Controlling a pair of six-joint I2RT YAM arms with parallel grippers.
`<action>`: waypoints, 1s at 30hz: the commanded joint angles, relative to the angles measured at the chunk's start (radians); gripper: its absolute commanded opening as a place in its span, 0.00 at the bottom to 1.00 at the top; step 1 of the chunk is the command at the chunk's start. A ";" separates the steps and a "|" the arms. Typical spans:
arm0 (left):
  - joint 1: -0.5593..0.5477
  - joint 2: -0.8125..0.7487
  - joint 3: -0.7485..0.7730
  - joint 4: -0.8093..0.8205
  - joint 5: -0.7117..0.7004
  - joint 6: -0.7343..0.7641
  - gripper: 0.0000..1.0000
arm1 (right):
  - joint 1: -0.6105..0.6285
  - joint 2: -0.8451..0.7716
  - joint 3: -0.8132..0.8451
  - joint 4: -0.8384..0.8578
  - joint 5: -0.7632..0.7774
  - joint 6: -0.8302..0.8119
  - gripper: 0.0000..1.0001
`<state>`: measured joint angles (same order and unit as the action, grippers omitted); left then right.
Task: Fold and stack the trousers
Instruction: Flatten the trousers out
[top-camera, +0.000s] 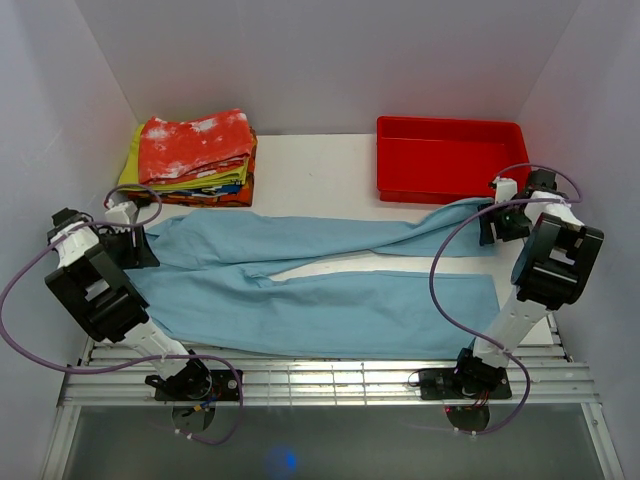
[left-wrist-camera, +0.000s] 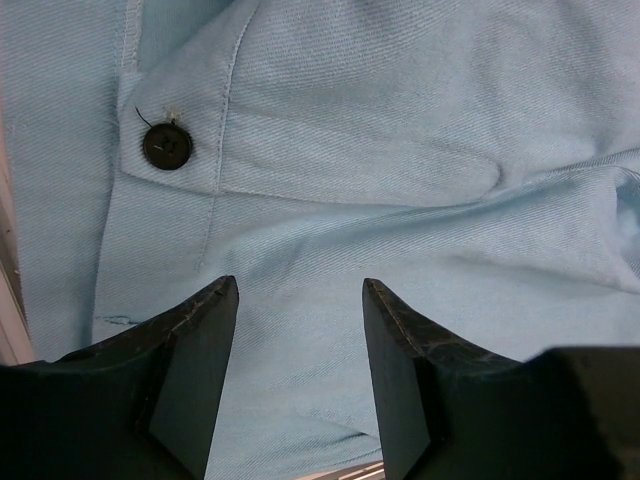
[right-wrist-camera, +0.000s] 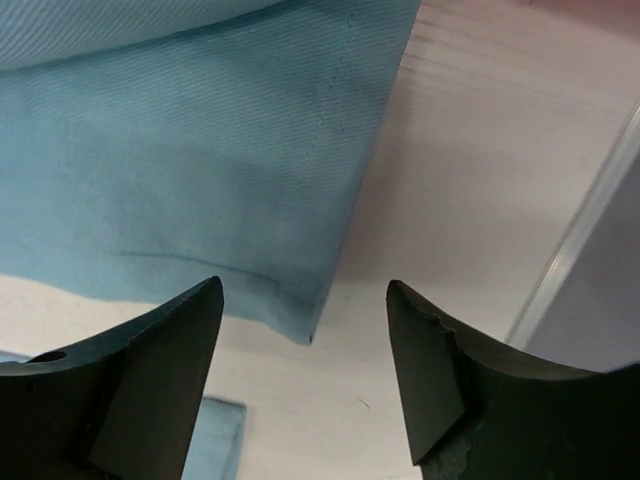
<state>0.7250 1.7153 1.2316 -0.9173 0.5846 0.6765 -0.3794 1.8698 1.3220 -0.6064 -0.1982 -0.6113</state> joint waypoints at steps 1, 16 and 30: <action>0.007 -0.037 -0.018 0.024 0.008 -0.014 0.64 | -0.004 0.031 -0.030 0.095 -0.033 0.142 0.71; 0.007 -0.002 -0.004 0.058 -0.038 -0.035 0.65 | -0.094 -0.092 -0.077 0.037 0.048 -0.088 0.08; 0.007 0.058 0.011 0.098 -0.088 -0.060 0.65 | -0.164 -0.034 0.074 -0.190 0.058 -0.202 0.35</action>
<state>0.7250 1.7969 1.2171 -0.8291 0.4854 0.6121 -0.5537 1.7935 1.3540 -0.7208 -0.1589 -0.7952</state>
